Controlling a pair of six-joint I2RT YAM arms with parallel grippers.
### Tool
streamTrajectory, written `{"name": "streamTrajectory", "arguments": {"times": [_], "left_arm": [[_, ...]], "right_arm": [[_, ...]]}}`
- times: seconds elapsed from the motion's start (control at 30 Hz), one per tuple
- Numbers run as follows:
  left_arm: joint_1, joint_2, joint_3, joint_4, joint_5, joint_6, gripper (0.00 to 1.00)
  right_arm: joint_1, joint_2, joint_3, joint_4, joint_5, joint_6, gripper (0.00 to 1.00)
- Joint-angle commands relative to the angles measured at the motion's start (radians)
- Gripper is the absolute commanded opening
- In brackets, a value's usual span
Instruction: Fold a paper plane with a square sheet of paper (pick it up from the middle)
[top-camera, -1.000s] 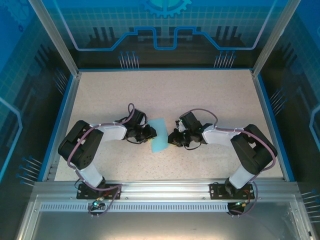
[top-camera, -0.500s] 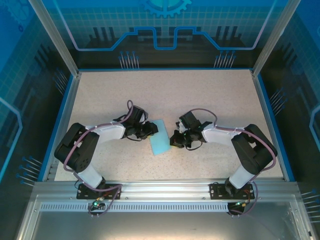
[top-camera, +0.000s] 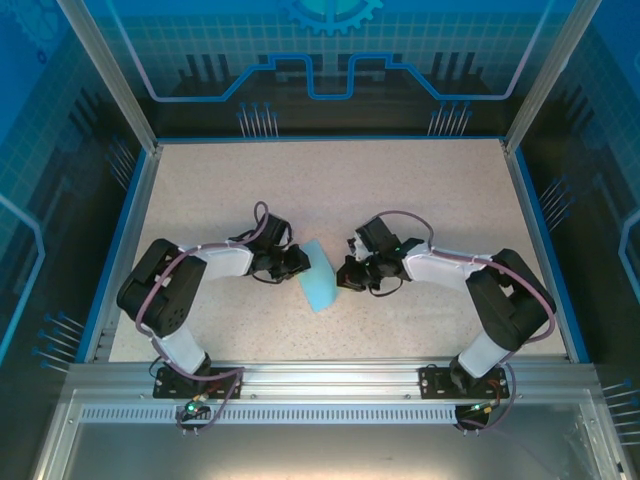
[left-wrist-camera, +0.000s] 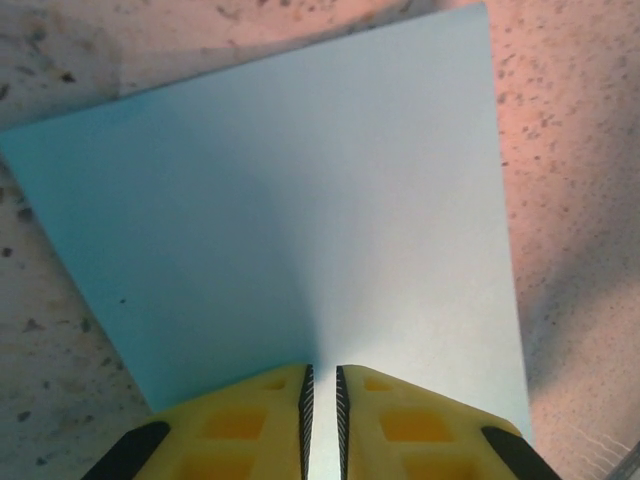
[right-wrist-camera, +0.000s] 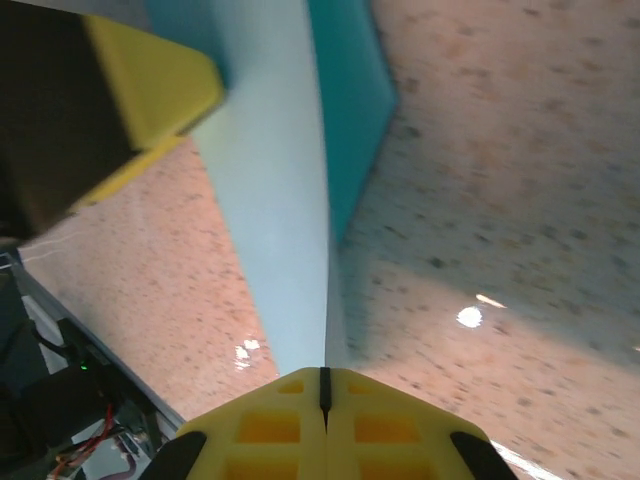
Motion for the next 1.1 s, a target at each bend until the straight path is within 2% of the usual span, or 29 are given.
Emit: {"name": "streamTrajectory", "arguments": {"times": [0.0, 0.6, 1.07], "left_arm": [[0.009, 0.021, -0.010, -0.017, -0.016, 0.018, 0.14], [0.010, 0.014, -0.019, -0.013, -0.010, 0.019, 0.13], [0.010, 0.017, -0.013, -0.015, -0.010, 0.017, 0.13]], "right_arm": [[0.037, 0.046, 0.063, 0.063, 0.001, 0.038, 0.00], [0.093, 0.200, 0.110, 0.231, 0.085, 0.160, 0.00], [0.095, 0.238, 0.124, 0.250, 0.083, 0.160, 0.00]]}}
